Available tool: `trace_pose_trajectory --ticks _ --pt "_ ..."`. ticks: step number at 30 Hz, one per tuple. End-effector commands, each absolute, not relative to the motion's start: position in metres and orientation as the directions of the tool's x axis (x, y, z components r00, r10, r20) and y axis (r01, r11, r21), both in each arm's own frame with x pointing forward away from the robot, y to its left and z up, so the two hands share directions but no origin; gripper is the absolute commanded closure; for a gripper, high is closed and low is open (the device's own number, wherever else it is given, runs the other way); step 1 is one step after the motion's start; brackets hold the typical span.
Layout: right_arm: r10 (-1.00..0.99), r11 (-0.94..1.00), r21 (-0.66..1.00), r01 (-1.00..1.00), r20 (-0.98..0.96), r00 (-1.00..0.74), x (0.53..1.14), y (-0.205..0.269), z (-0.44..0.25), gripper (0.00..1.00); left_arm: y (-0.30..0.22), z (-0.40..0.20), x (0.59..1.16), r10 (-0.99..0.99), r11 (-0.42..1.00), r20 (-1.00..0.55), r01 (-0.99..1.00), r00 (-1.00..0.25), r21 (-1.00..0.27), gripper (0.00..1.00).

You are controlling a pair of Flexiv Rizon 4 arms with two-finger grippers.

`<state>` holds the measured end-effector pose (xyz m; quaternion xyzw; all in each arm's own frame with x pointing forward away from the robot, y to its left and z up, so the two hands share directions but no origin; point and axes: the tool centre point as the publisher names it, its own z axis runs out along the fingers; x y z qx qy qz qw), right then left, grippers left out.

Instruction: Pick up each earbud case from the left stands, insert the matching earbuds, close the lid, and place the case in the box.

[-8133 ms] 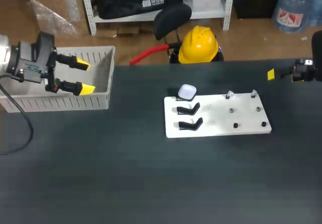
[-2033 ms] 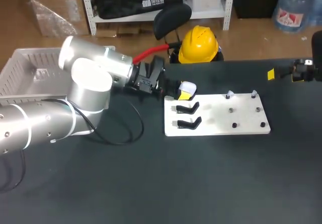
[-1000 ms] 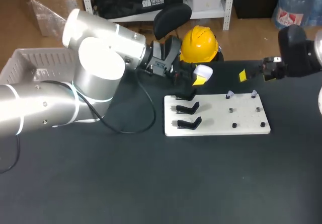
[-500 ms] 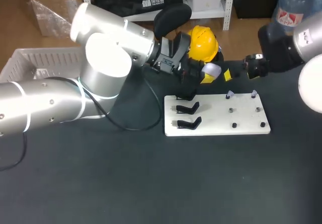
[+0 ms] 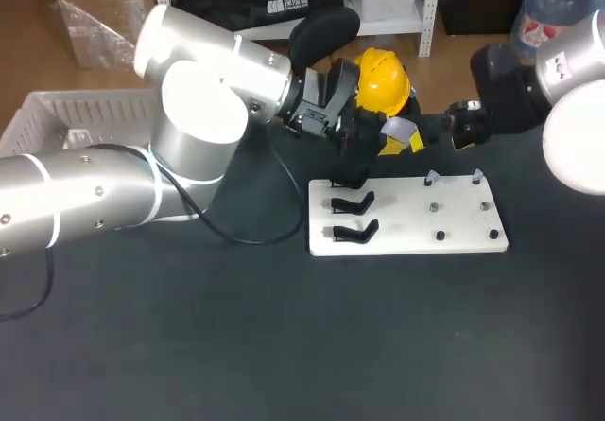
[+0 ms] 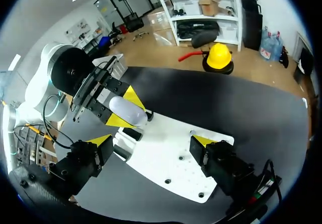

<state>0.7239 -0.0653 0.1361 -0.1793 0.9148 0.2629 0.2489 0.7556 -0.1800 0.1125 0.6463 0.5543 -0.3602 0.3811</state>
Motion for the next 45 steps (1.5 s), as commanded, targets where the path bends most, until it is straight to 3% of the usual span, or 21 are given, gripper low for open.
trace_pose_trajectory --ticks 1,20,29,45 --pt "-0.195 0.794 0.399 -0.459 -0.549 -0.813 0.732 -0.061 0.134 0.0 -0.18 0.114 0.753 0.438 -0.109 -0.889 0.989 0.137 0.099 1.0" --pt "-0.208 0.794 0.379 -0.475 -0.565 -0.799 0.744 -0.06 0.144 0.0 -0.182 0.114 0.741 0.409 -0.144 -0.901 0.985 0.146 0.094 1.0" --pt "-0.263 0.835 0.254 -0.488 -0.595 -0.759 0.734 -0.093 0.167 0.0 -0.174 0.112 0.748 0.262 -0.07 -0.963 0.997 0.053 0.036 1.0" --pt "-0.354 0.89 0.058 -0.453 -0.54 -0.764 0.718 -0.143 0.178 0.0 -0.141 0.14 0.739 0.038 -0.035 -0.999 0.999 0.037 0.036 1.0"
